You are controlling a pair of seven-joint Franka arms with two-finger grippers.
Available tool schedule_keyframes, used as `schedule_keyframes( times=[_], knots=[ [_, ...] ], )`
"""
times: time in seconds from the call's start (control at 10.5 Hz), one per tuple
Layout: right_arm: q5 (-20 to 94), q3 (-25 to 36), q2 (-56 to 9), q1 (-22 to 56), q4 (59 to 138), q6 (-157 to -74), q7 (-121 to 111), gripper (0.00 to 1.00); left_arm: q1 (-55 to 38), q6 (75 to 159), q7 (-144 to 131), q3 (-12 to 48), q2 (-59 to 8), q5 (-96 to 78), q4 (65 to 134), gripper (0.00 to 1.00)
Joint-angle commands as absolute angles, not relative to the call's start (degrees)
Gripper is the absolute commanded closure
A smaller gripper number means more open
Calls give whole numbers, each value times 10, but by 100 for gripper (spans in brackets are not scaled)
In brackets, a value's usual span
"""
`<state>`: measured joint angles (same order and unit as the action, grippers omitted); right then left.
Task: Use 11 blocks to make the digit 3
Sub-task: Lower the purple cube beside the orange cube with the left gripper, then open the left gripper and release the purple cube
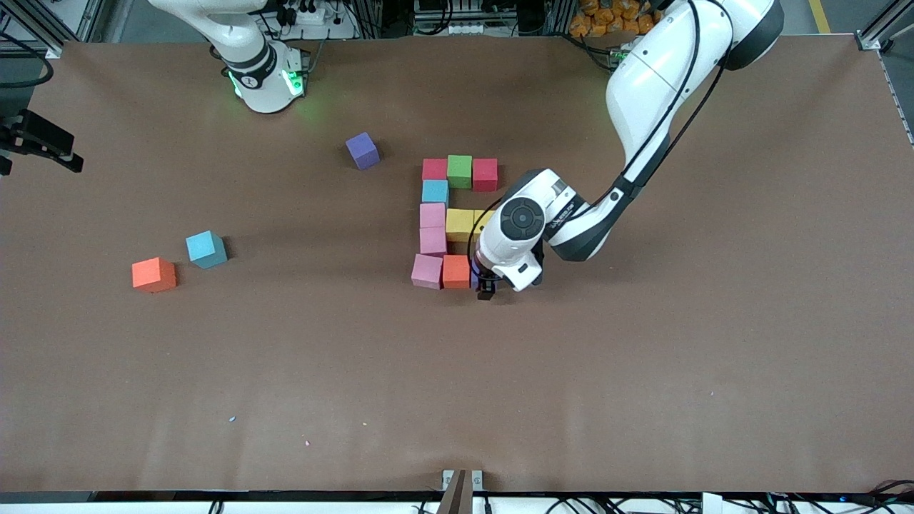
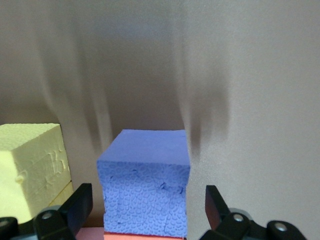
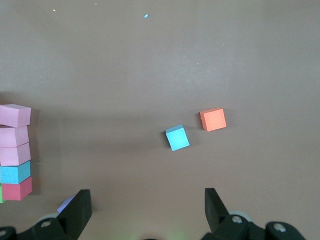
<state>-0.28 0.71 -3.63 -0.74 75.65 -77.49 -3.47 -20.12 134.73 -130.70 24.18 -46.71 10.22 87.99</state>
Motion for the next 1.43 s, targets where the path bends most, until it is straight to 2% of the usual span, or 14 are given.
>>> schedule_keyframes(
  times=[0.0,0.29,0.67,1.15,1.34],
  knots=[
    [5,5,-32,-11,759,-772,-30,0,-204,1343,-1323,236,-454,115,876,0],
    [5,5,-32,-11,759,-772,-29,0,-203,1343,-1336,237,-437,117,874,0],
    [5,5,-32,-11,759,-772,-31,0,-193,1338,-1320,236,-368,117,875,0],
    [4,6,-32,-11,760,-772,-33,0,-156,1336,-1183,236,-314,141,871,0],
    [4,6,-32,-11,760,-772,-36,0,-144,1310,-1119,236,-291,146,871,0]
  ],
)
